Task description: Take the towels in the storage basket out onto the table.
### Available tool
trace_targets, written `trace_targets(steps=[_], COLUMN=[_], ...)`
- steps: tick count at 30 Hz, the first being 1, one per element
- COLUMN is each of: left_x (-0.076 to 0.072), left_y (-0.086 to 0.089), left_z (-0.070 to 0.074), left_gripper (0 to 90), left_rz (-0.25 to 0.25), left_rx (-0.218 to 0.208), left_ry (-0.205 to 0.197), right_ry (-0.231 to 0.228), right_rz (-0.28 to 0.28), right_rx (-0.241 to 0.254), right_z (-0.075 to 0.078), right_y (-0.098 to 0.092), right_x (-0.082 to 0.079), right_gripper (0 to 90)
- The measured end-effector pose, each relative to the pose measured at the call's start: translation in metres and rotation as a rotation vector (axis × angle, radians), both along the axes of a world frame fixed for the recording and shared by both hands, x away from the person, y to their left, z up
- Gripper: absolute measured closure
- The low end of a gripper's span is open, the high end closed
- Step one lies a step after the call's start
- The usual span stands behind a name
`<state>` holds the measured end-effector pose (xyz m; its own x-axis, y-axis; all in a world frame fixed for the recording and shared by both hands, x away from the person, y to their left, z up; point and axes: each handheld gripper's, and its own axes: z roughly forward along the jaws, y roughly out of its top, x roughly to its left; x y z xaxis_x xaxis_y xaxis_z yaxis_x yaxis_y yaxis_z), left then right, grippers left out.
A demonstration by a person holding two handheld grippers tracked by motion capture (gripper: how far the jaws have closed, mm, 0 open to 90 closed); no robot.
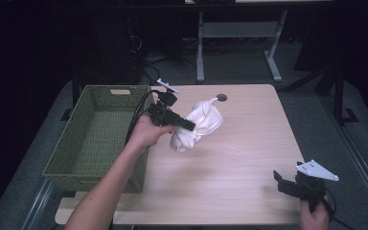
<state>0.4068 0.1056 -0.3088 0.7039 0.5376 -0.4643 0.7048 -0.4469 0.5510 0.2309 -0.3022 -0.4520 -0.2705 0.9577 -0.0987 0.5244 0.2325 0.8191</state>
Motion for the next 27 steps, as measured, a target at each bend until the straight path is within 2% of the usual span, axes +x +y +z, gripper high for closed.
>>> trace_targets(steps=[16, 27], left_x=[0.006, 0.010], left_y=[-0.029, -0.045], left_z=[-0.018, -0.037], left_gripper=[68.8, 68.4], left_rz=[-0.024, -0.019], left_rx=[-0.009, 0.015], left_ry=[0.030, 0.057], right_ry=[0.001, 0.003], right_rz=[0.000, 0.001], right_rx=[0.001, 0.001], right_z=[-0.001, -0.001], right_y=[0.000, 0.000], right_x=[0.001, 0.001], right_gripper=[13.9, 13.9])
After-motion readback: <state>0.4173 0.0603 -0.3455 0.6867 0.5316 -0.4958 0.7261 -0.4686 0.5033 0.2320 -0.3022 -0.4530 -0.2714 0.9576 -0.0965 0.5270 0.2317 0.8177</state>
